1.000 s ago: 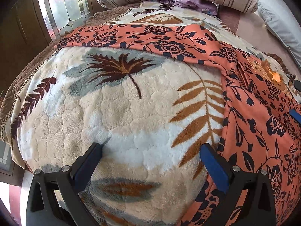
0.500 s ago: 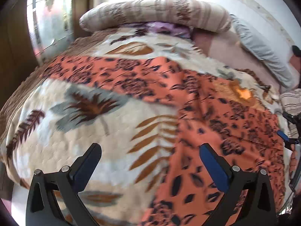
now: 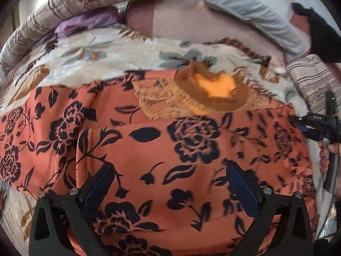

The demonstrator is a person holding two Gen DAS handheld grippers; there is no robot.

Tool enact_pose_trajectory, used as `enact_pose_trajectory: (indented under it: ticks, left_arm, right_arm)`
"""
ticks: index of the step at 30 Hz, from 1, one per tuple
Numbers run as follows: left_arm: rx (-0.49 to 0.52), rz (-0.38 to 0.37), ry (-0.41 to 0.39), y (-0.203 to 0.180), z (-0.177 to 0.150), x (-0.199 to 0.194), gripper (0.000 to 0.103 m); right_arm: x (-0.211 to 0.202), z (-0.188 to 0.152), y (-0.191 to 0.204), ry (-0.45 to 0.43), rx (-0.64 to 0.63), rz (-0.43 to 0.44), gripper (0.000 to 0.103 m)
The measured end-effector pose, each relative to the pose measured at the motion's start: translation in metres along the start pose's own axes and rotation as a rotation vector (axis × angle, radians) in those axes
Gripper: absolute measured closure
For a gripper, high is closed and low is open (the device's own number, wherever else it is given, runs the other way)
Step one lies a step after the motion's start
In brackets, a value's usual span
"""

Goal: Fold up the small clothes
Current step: 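Grasp the other sleeve with the left gripper and fold it across the body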

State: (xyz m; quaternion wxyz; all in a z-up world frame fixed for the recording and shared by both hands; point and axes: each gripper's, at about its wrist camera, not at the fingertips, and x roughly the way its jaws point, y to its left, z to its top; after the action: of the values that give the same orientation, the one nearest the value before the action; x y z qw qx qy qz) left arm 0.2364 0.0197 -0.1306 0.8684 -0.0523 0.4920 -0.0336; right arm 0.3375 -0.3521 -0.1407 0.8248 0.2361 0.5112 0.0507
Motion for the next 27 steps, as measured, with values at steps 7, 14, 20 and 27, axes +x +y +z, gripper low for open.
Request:
enact_pose_trajectory:
  ticks: [7, 14, 20, 27]
  left_arm:
    - [0.036, 0.002, -0.023, 0.0, -0.005, -0.005, 0.001]
    - [-0.145, -0.094, -0.221, 0.084, -0.019, -0.098, 0.001]
    - [-0.552, -0.088, -0.396, 0.259, -0.048, -0.161, 0.001]
    - [-0.937, -0.083, -0.395, 0.425, -0.067, -0.127, 0.001]
  right_arm:
    - [-0.045, -0.011, 0.018, -0.237, 0.005, -0.165, 0.07]
    - [-0.046, -0.1, 0.089, -0.074, -0.175, 0.158, 0.023]
    - [-0.059, -0.158, 0.11, -0.165, -0.158, 0.066, 0.023]
    - [-0.044, -0.215, 0.126, -0.183, -0.252, -0.002, 0.023]
